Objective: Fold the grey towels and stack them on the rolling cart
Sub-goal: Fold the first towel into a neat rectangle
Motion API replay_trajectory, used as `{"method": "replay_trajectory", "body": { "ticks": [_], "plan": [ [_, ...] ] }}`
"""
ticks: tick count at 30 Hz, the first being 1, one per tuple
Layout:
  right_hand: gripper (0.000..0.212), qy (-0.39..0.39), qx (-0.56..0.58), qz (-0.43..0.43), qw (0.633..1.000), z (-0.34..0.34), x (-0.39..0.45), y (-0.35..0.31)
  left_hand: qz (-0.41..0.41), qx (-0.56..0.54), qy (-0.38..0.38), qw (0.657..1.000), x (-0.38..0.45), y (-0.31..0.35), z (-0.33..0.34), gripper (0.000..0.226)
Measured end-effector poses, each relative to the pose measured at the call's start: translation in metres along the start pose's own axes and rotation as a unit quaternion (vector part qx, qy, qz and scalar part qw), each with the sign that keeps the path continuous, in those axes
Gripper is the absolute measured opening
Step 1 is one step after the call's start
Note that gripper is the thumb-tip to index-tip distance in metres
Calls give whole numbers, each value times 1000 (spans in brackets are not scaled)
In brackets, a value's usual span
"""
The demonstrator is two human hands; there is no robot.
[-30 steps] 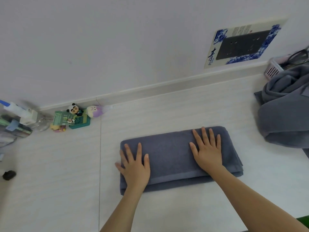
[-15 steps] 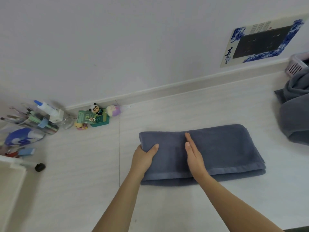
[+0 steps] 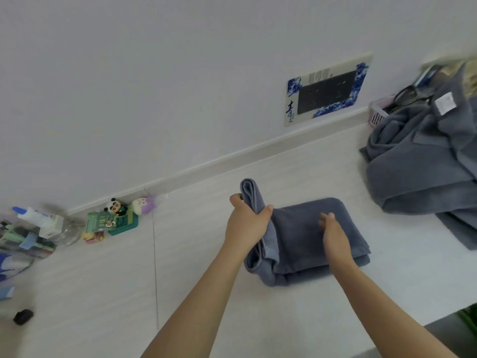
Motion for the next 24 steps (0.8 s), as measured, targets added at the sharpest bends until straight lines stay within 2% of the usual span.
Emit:
{"method": "replay_trajectory", "body": {
  "ticks": [2, 5, 8, 10, 14, 18, 20, 22, 24],
  "plan": [
    [60, -59, -41, 29, 997, 3, 0, 7, 10, -1, -7, 1000, 0, 12, 13, 59],
    [67, -141, 42, 85, 985, 4, 7, 8, 42, 3, -15, 999, -3, 40, 50, 56],
    [84, -218, 124, 154, 956, -4, 17, 6, 79, 31, -35, 996, -12, 61, 106, 55],
    [87, -244, 172, 207, 932, -11, 22, 10, 72, 48, -46, 995, -16, 62, 141, 57],
    [84, -243, 214, 262, 909, -19, 28, 23, 55, 78, -38, 995, -13, 49, 185, 60],
    [81, -265, 220, 268, 900, -20, 29, 27, 37, 114, -59, 991, -7, 29, 207, 60],
    [73, -284, 228, 253, 896, -19, 27, 20, 39, 123, -75, 989, -5, 24, 212, 61],
    [59, -292, 205, 206, 911, -20, 26, 6, 34, 132, -103, 985, -5, 19, 217, 61],
    [45, -270, 84, 100, 954, -22, 32, -8, -31, 74, -144, 986, -8, 11, 219, 56]
  ]
}}
Point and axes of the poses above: each hand's wrist, its own x-axis towards the middle knuckle, its own z-axis out of the palm, y = z × x, the point moved 10 cm from there along x, towards the middle knuckle, and after that the axes turned 14 degrees about y, right-handed, at the moved point
